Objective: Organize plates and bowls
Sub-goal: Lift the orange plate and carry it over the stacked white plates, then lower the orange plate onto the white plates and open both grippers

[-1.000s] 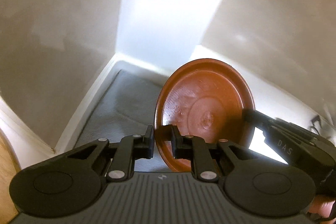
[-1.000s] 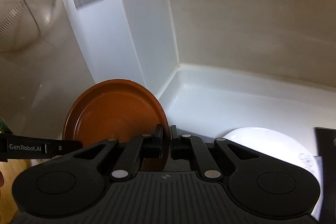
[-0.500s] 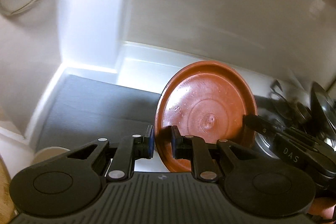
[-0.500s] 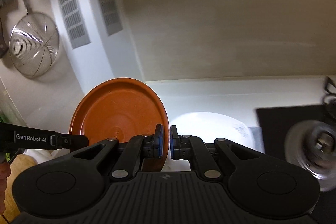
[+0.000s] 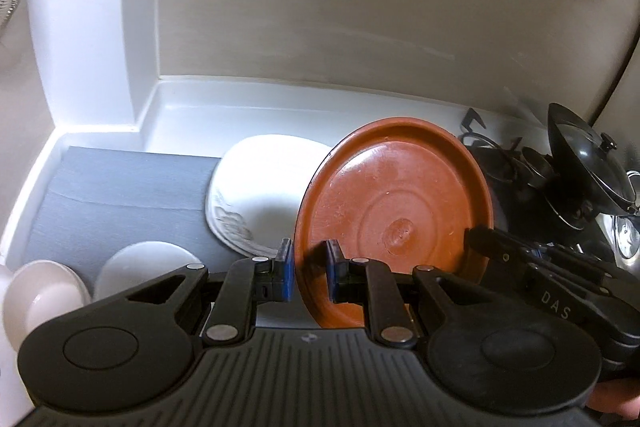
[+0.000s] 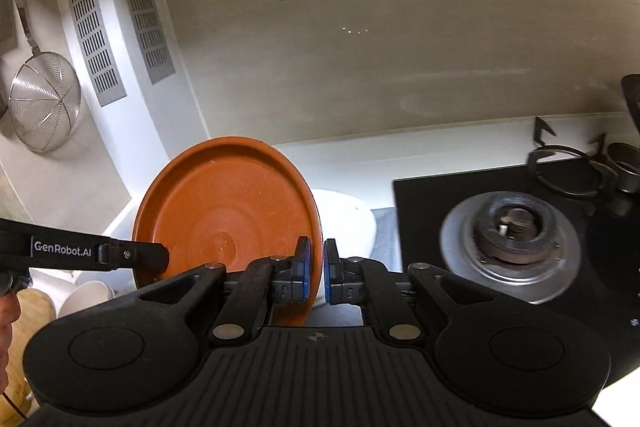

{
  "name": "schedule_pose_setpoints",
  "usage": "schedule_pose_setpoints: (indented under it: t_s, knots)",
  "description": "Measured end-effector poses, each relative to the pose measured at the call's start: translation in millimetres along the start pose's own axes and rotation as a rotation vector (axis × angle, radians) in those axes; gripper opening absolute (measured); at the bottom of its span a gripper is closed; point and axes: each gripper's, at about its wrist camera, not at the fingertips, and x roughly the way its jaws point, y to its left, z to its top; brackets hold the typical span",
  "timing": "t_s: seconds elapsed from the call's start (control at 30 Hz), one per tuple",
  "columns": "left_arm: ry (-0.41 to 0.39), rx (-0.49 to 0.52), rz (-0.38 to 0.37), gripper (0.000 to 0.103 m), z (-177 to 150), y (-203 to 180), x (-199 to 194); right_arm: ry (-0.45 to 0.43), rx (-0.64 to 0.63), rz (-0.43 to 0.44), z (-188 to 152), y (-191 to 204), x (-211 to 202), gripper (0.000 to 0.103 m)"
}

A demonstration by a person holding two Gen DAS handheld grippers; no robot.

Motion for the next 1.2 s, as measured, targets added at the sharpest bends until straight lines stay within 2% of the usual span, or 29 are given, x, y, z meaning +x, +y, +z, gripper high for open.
schedule_pose_setpoints:
  t_s: [0.33,0.57,0.83,1.2]
  knots:
    - [0.031,-0.009,-0.014,0.018,-7,-49,12,0.032,0.002,-0.028,3,-49,-18,0.007]
    - [0.06,-0.037,0.021,0.018,-11,-53,21,0.075,-0.006,0.011,2,-65,-10,0.007]
    - [0.109,-0.052,0.033,0.017,14,-15,51,0.13,0.01,0.036,13,-52,34,0.007]
    - [0.212,-0.096,0.019,0.017,60,61,138,0.197,0.013,0.011,32,-16,143,0.007]
